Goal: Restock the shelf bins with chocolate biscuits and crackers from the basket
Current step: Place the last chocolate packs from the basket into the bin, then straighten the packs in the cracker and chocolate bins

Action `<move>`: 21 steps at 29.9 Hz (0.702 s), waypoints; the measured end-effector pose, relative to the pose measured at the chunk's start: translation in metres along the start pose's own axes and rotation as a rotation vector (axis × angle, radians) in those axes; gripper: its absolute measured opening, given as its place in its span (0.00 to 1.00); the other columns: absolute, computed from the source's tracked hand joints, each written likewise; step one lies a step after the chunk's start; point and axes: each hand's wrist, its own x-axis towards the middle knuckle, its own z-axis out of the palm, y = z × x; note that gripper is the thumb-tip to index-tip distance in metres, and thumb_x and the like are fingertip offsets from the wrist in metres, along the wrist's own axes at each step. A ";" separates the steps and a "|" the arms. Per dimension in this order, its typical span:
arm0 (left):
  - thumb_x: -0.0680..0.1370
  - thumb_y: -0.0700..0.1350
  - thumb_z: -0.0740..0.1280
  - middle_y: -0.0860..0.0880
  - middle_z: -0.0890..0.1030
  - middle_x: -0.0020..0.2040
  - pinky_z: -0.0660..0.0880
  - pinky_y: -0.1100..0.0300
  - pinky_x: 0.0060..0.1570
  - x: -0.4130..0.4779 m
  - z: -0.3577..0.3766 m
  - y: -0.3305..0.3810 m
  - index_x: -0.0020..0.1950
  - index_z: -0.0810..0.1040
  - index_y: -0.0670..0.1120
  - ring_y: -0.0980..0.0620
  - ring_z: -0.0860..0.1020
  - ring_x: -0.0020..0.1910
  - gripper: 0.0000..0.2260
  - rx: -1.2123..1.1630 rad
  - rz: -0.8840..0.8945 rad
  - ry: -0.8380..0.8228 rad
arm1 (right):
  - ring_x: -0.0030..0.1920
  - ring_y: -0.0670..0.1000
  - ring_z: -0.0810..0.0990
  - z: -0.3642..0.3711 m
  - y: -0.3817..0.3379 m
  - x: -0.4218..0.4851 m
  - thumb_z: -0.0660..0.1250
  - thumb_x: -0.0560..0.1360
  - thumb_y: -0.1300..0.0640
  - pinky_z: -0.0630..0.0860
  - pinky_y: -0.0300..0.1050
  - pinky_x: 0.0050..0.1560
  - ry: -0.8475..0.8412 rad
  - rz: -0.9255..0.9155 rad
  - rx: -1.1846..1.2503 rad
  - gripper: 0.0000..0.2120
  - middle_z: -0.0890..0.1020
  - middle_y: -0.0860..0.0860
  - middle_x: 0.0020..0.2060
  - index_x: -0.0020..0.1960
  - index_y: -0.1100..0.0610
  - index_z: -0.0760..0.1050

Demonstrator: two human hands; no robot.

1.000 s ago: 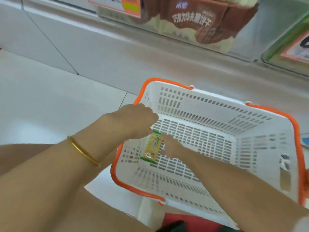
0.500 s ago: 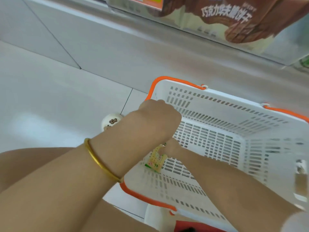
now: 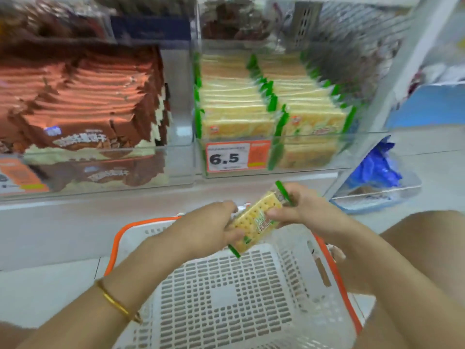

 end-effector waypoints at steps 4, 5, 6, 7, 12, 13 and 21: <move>0.78 0.51 0.65 0.51 0.76 0.55 0.70 0.58 0.46 0.014 -0.031 0.067 0.61 0.70 0.49 0.52 0.75 0.52 0.14 -0.034 0.134 0.216 | 0.42 0.47 0.82 -0.060 -0.026 -0.032 0.69 0.71 0.68 0.80 0.43 0.42 0.203 -0.147 0.153 0.16 0.81 0.49 0.43 0.56 0.57 0.73; 0.78 0.51 0.65 0.52 0.76 0.53 0.70 0.57 0.46 0.016 -0.039 0.080 0.61 0.71 0.49 0.52 0.74 0.51 0.13 -0.006 0.163 0.286 | 0.42 0.45 0.82 -0.071 -0.032 -0.036 0.69 0.71 0.68 0.80 0.41 0.41 0.256 -0.194 0.177 0.17 0.81 0.47 0.42 0.56 0.54 0.73; 0.78 0.50 0.66 0.54 0.74 0.52 0.70 0.57 0.46 0.018 -0.049 0.093 0.61 0.71 0.50 0.53 0.73 0.51 0.13 0.023 0.198 0.366 | 0.41 0.43 0.81 -0.083 -0.037 -0.038 0.70 0.71 0.68 0.79 0.38 0.41 0.307 -0.246 0.186 0.17 0.81 0.45 0.41 0.54 0.52 0.73; 0.77 0.50 0.66 0.55 0.73 0.51 0.70 0.56 0.48 0.020 -0.058 0.102 0.61 0.72 0.50 0.53 0.73 0.51 0.13 0.044 0.230 0.450 | 0.40 0.42 0.81 -0.093 -0.043 -0.038 0.70 0.70 0.69 0.78 0.36 0.41 0.352 -0.291 0.193 0.16 0.81 0.45 0.39 0.51 0.52 0.73; 0.77 0.47 0.67 0.49 0.77 0.55 0.71 0.50 0.55 0.048 -0.096 0.130 0.62 0.72 0.49 0.47 0.73 0.56 0.14 0.065 0.225 0.800 | 0.39 0.43 0.76 -0.132 -0.057 -0.013 0.75 0.69 0.60 0.74 0.40 0.45 0.599 -0.392 -0.019 0.14 0.76 0.45 0.38 0.45 0.49 0.71; 0.77 0.47 0.67 0.49 0.77 0.54 0.70 0.50 0.55 0.057 -0.098 0.130 0.61 0.72 0.49 0.47 0.72 0.56 0.14 0.066 0.195 0.826 | 0.40 0.45 0.75 -0.135 -0.057 -0.005 0.75 0.69 0.58 0.74 0.43 0.46 0.633 -0.390 -0.092 0.13 0.76 0.44 0.38 0.46 0.50 0.72; 0.70 0.47 0.74 0.48 0.77 0.46 0.67 0.52 0.46 0.077 -0.088 0.109 0.48 0.77 0.46 0.44 0.72 0.48 0.11 0.355 0.110 0.833 | 0.43 0.44 0.69 -0.128 -0.046 0.014 0.75 0.68 0.50 0.74 0.49 0.43 0.752 -0.427 -0.591 0.21 0.68 0.48 0.51 0.56 0.55 0.74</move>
